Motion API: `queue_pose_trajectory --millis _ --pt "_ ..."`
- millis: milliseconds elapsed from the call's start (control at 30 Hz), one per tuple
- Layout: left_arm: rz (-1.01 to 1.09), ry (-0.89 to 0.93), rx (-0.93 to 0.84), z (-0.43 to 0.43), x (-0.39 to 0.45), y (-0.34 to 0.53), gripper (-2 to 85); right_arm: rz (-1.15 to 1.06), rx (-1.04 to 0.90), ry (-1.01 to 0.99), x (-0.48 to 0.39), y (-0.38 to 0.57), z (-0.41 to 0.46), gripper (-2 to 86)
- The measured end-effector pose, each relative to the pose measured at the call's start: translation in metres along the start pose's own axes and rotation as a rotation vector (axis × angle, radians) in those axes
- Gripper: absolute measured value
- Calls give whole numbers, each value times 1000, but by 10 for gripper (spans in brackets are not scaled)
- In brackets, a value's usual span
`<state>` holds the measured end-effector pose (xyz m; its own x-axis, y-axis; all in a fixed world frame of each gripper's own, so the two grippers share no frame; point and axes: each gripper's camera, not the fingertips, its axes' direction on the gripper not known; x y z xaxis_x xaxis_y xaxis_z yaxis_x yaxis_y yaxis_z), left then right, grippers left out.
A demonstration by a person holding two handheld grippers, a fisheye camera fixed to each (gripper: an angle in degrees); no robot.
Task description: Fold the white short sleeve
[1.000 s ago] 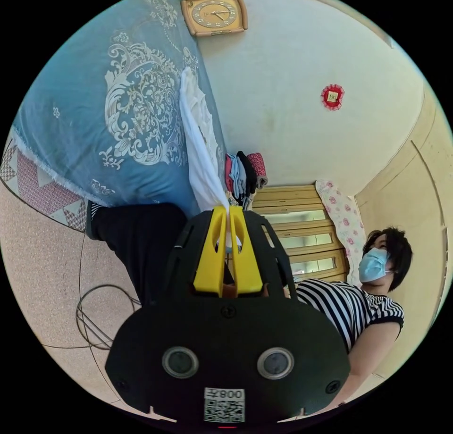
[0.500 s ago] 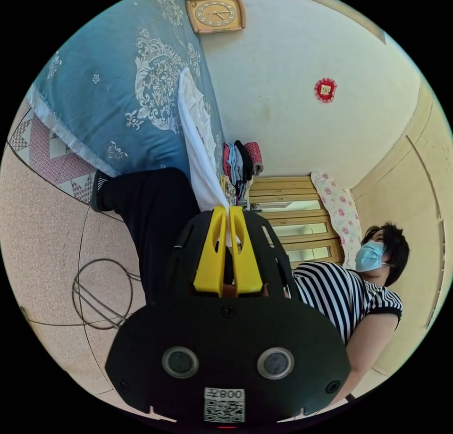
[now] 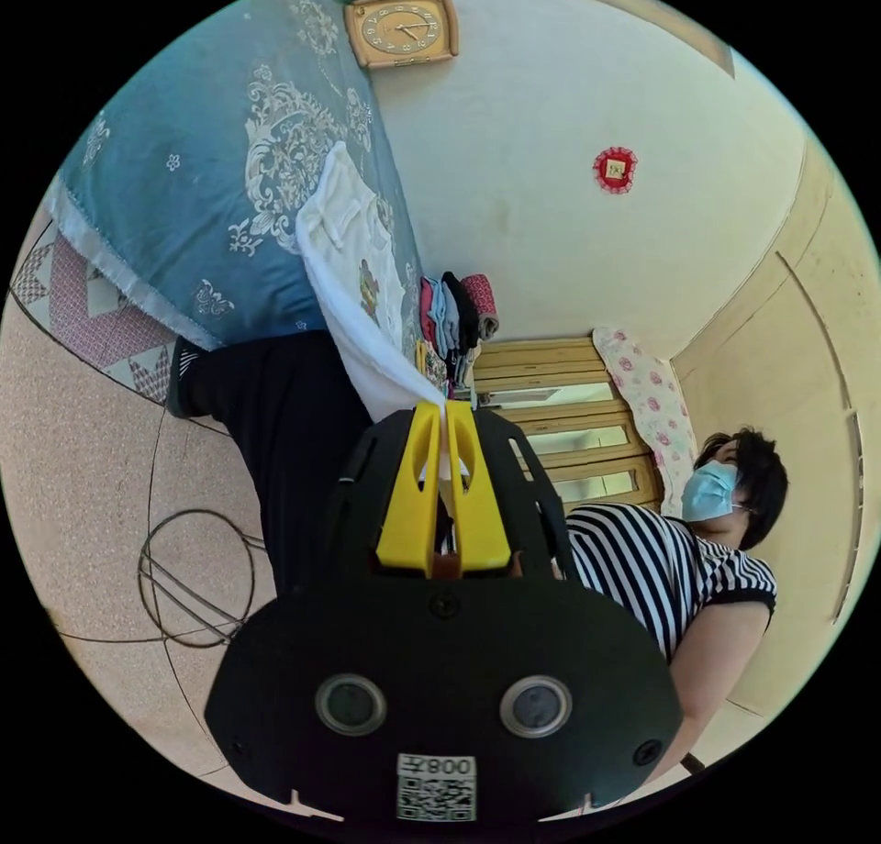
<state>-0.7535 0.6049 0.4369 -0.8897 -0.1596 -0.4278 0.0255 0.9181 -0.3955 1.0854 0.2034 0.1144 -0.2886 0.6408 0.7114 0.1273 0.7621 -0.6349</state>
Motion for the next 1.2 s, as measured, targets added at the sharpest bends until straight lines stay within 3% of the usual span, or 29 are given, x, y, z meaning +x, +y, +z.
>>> queue_pose_trajectory --millis 300,633,867,1200 --pt "102 18 27 44 17 -113 10 -120 36 -51 -42 -121 29 8" --pt "184 1 40 124 9 -306 11 -165 18 -24 -61 -326 91 9" --pt "158 -57 35 187 -39 -430 12 -95 -23 17 -26 -456 149 9" --pt "81 -159 13 265 -126 -542 17 50 -64 69 41 -571 238 11"
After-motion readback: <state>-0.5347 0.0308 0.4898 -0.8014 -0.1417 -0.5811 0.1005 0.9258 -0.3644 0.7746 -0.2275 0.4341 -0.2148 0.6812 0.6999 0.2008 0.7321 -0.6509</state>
